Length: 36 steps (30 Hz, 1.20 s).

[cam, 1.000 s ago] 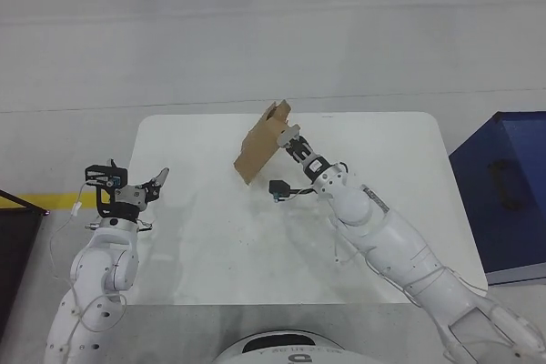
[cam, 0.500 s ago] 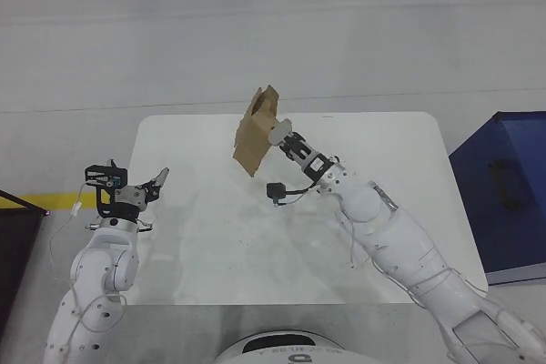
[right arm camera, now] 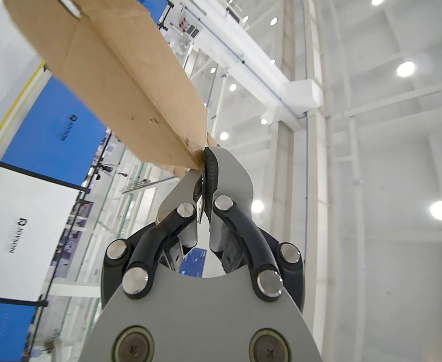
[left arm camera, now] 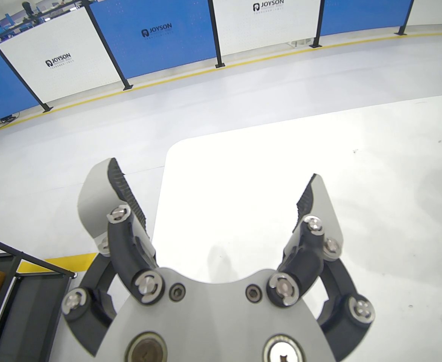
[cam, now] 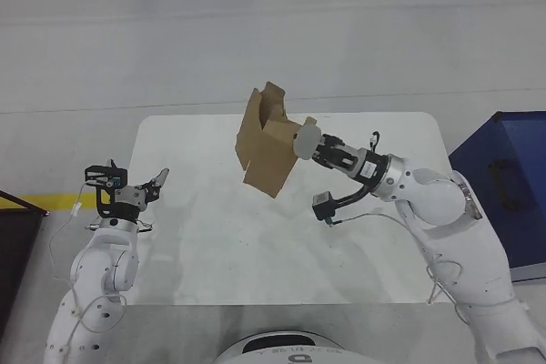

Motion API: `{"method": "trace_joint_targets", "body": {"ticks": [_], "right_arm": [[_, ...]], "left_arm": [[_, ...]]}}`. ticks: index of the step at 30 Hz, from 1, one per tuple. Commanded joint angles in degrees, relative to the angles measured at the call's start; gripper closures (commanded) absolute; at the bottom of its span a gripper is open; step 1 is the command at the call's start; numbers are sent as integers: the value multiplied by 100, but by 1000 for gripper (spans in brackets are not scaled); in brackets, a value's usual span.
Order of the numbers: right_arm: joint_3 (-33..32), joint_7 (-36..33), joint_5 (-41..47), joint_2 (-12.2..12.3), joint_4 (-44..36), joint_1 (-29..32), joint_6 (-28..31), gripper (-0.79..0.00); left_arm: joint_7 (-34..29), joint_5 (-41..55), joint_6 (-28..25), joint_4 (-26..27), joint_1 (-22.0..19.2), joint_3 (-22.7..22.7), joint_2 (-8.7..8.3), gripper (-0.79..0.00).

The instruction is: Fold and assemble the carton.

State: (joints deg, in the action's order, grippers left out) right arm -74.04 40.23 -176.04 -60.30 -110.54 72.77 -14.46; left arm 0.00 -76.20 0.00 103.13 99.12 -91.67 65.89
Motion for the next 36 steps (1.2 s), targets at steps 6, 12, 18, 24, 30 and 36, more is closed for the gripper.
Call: {"method": "trace_joint_targets", "body": {"ticks": [6, 12, 18, 24, 30, 36], "right_arm": [[-887, 224, 3, 677, -691, 286, -388, 0], [-1125, 321, 3, 895, -927, 413, -490, 0], [-1125, 321, 3, 895, -927, 413, -490, 0], [-1125, 321, 3, 895, -927, 413, -490, 0], [-742, 424, 627, 854, -522, 455, -548, 0], [-100, 760, 939, 781, -46, 62, -700, 0]], "left_arm": [[0, 0, 0, 0, 0, 0, 0, -785], [0, 0, 0, 0, 0, 0, 0, -785], [0, 0, 0, 0, 0, 0, 0, -785], [0, 0, 0, 0, 0, 0, 0, -785], [203, 493, -756, 45, -175, 165, 14, -785], [-189, 2704, -3231, -13, -469, 357, -17, -785]]}}
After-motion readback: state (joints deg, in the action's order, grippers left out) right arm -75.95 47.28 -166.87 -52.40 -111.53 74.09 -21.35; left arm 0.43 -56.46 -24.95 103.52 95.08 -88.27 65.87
